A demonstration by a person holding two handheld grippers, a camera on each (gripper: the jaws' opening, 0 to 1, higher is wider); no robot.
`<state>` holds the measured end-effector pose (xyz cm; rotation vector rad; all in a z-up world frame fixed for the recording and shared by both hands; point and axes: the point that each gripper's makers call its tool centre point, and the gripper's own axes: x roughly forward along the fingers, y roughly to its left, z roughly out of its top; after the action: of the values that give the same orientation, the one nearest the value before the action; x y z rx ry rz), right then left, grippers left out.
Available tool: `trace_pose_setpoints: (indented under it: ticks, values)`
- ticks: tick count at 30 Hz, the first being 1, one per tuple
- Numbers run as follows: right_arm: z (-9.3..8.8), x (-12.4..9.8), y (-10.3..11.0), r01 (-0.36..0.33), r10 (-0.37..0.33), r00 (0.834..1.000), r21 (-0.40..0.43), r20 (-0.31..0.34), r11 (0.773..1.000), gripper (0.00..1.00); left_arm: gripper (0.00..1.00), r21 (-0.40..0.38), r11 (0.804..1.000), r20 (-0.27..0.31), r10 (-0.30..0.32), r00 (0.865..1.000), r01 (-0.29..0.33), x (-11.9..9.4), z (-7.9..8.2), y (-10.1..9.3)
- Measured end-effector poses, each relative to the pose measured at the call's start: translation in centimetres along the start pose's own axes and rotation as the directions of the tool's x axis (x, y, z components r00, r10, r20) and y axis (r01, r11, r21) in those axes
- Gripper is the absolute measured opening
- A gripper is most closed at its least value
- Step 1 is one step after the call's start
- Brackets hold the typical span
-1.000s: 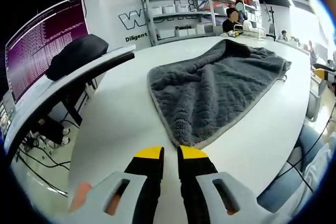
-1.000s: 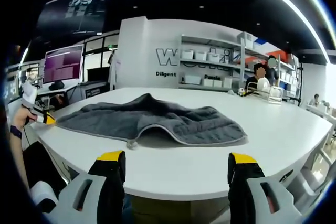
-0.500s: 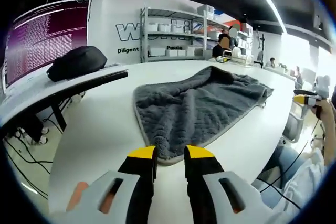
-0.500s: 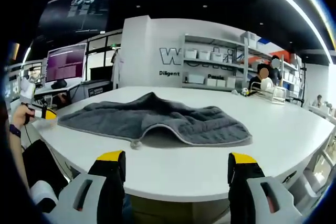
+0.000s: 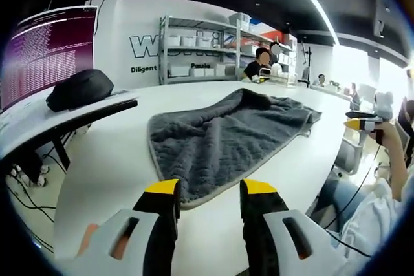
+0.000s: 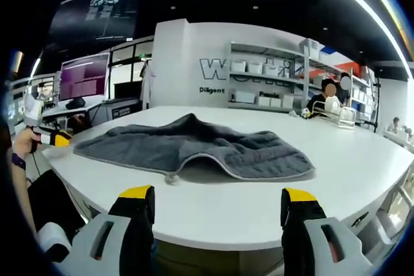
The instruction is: Open the folded towel by lifting each exposed corner and separating the folded layers until the towel lies flat within the target outline without major curled edges
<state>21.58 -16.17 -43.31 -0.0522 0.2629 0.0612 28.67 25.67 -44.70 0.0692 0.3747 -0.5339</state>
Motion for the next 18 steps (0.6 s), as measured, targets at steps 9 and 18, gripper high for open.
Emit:
trace_pose_setpoints:
  ticks: [9,18]
  values:
    - [0.1,0.9,1.4,-0.035,0.035,0.999,-0.012,-0.007,0.999,0.81,0.62,-0.041,0.999,0.002,-0.014,1.000,0.014,-0.8,-0.3,-0.2]
    - [0.1,1.9,3.2,-0.087,0.086,0.996,-0.032,-0.020,0.996,0.81,0.71,-0.039,0.999,0.004,-0.016,1.000,0.016,-2.3,-0.8,-0.5]
